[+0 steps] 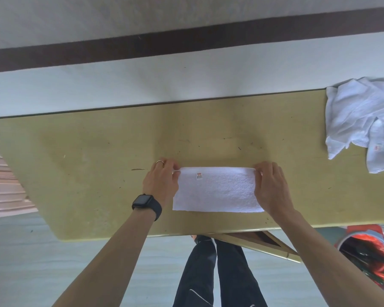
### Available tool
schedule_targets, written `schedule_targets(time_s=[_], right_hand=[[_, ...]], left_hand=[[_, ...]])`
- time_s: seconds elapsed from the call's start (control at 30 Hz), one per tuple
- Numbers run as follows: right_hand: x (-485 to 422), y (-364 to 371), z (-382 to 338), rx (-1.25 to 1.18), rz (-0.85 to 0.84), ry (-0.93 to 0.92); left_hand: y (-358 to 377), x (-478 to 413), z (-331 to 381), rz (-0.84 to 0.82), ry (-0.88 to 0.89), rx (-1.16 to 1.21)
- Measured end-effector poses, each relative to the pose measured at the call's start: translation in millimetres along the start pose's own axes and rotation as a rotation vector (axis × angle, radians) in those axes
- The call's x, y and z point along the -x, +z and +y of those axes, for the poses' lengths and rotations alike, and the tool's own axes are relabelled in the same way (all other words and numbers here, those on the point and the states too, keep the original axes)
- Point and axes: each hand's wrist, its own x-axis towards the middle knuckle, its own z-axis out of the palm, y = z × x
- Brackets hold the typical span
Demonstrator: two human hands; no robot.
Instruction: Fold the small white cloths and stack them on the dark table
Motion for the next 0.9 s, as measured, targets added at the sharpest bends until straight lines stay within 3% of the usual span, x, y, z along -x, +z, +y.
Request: schedule_targets(time_s=[0.17,0.33,0.53,0.77,0.9], right_hand=[[0,-8,1,-0.09,-0.013,0.03],[-10,-14,5,-0.082,-0.02,-0.016],[-45,-15,3,0.102,-0.117,-0.179],[-129,-7,-61,0.35,-0.186,-0.205],[-153,15,-118,0.247,-0.197,-0.199]], left_hand=[[-12,0,-1,-0.001,-0.024,0.111],[-14,-2,-8,-0.026,0.001,0.078],[-17,-10,-14,-0.061,-0.102,0.177],[-14,8,-1,-0.05,-0.299,0.176],[1,36,13,-0.136,-0.349,0.104]])
